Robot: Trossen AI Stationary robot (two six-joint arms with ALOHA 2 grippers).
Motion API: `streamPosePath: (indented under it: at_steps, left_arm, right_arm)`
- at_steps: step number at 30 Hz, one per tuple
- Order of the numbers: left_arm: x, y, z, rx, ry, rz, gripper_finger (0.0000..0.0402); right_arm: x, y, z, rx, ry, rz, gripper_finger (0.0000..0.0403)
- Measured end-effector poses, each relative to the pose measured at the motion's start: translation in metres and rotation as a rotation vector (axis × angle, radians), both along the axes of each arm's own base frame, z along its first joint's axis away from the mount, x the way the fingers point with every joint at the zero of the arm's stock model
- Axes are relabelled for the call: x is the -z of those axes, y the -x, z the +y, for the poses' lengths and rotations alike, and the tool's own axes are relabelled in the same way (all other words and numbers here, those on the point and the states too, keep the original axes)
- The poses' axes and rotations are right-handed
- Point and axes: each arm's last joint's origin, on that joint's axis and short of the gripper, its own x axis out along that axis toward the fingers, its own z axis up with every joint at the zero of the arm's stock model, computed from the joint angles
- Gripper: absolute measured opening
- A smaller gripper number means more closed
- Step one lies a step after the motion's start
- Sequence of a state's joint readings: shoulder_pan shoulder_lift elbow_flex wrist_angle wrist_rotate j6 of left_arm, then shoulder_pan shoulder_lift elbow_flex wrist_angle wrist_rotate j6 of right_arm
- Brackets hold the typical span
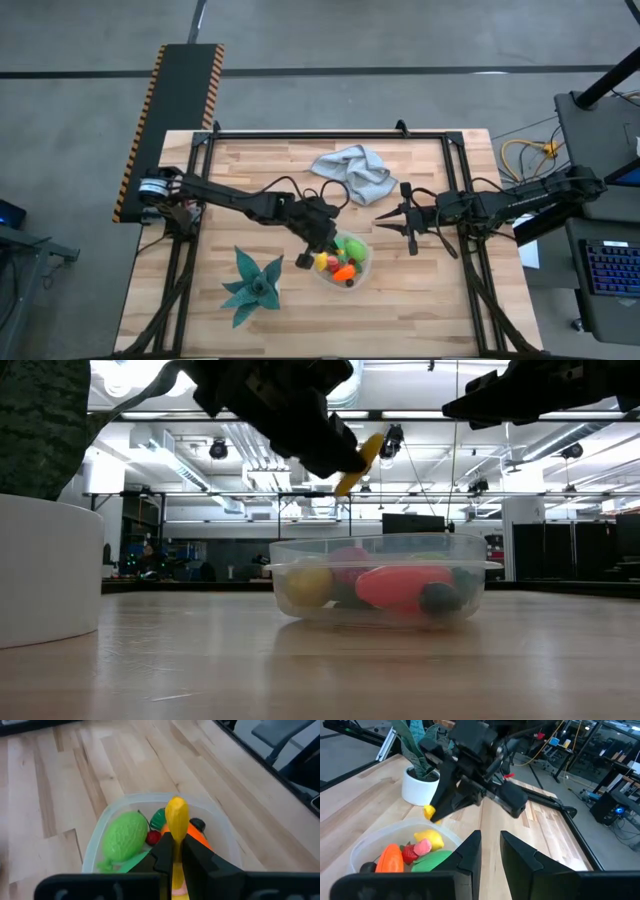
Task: Pick and placing Produce into tupperware
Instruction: Put the corn into the container, then return to home position
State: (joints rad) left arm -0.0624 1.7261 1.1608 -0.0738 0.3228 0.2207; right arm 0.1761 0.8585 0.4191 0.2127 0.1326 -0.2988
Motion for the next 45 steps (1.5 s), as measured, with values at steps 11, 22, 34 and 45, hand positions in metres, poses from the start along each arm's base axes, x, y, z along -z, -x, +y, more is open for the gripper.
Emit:
streamPosePath:
  at_steps: [11, 22, 34, 45]
  left_arm:
    - [0.028, 0.009, 0.002, -0.011, -0.002, -0.012, 0.0008]
    - [0.032, 0.010, 0.002, -0.044, 0.037, -0.034, 0.0024]
    - [0.026, 0.007, 0.002, -0.044, 0.038, -0.054, 0.0111]
    - [-0.078, 0.056, 0.008, 0.015, -0.059, -0.267, 0.0032]
  right_arm:
    - [0.000, 0.000, 0.000, 0.001, -0.003, -0.001, 0.0063]
    - [0.000, 0.000, 0.000, 0.002, -0.007, -0.001, 0.0063]
    - [0.000, 0.000, 0.000, 0.001, -0.006, -0.001, 0.0063]
    - [0.000, 0.000, 0.000, 0.002, -0.010, -0.001, 0.0063]
